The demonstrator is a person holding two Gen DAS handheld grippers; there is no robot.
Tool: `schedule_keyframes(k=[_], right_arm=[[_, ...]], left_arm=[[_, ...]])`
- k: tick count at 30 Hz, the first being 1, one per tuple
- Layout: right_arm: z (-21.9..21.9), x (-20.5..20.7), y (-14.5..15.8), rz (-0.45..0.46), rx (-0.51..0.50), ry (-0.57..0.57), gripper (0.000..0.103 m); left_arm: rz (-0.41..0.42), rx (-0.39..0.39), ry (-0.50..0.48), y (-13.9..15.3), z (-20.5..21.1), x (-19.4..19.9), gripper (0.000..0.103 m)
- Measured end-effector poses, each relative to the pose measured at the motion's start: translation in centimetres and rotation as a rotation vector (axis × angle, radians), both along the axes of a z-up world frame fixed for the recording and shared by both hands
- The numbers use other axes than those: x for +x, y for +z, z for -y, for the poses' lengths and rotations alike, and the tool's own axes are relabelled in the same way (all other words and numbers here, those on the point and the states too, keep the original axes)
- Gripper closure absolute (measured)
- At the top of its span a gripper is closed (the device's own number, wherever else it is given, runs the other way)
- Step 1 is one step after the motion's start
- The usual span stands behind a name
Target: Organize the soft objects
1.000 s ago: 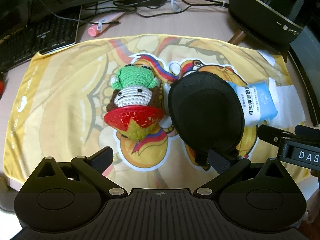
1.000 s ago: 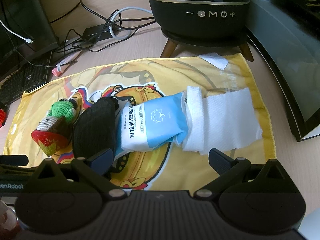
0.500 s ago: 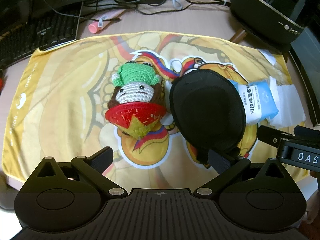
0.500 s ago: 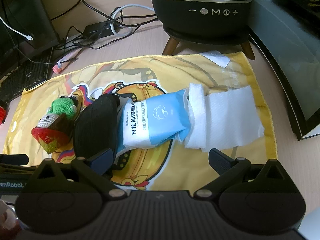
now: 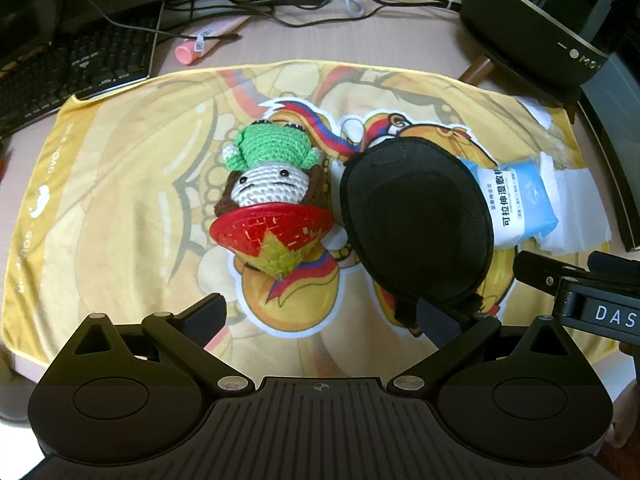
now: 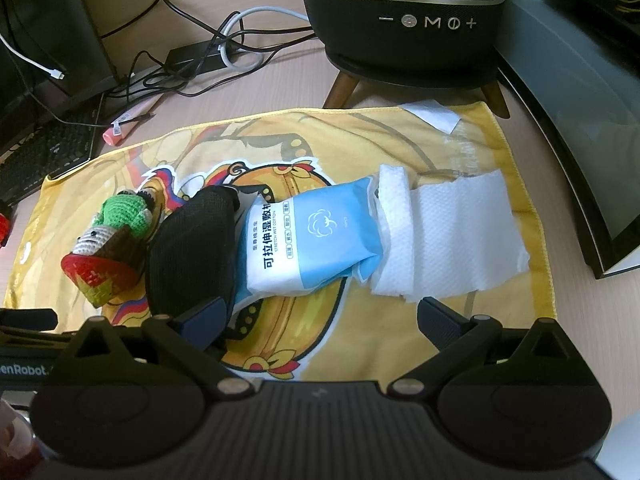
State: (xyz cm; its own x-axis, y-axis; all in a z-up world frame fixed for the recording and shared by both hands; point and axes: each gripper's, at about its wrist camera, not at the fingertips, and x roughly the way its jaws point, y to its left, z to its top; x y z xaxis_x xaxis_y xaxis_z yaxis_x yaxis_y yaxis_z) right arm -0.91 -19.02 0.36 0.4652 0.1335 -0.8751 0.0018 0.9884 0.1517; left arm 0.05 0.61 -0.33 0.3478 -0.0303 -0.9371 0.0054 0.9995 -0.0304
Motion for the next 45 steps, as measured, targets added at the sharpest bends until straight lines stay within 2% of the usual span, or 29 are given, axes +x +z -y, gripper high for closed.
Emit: schedule_keyframes(k=[20,26,31,35,38,43,45], right_arm=[[0.1,0.2,-0.2,-0.010,0.005,0.003,0.000],[0.0,-0.1,0.3,0.024,0.003,0.019,0.000],[0.2,-0.2,0.6,0.043,0.050,0.041,0.000],[1.2,0.0,0.6,0.057,0.103,0.020,0.000],[3.2,0.2,1.2,0.119,0.168,-0.012,0.000],[6.3,0.3,2.1,0.318,0.064,-0.010,0.000],[7.3,0.8,1.7,0.330,0.027,0.005,0.000]], left_arm=[[-0.019,-0.006,-0.011,-0.4,0.3,0.4,0.000],[-0.029,-0.022,0.012,-0.5,-0.2,0.3,0.000],[-0.025,-0.037,0.004,-0.5,-0.1,0.4,0.000],[-0.030,-0.089,-0.018,-0.7,-0.4,0.9,0.000],[0.048,-0.118,-0.047,0.2,-0.8,0.9,0.000],[0.314,-0.082,-0.146,2.9,-0.6,0.2,0.000],[0.355,-0.059,-0.165,3.1,-0.1,0.3,0.000]])
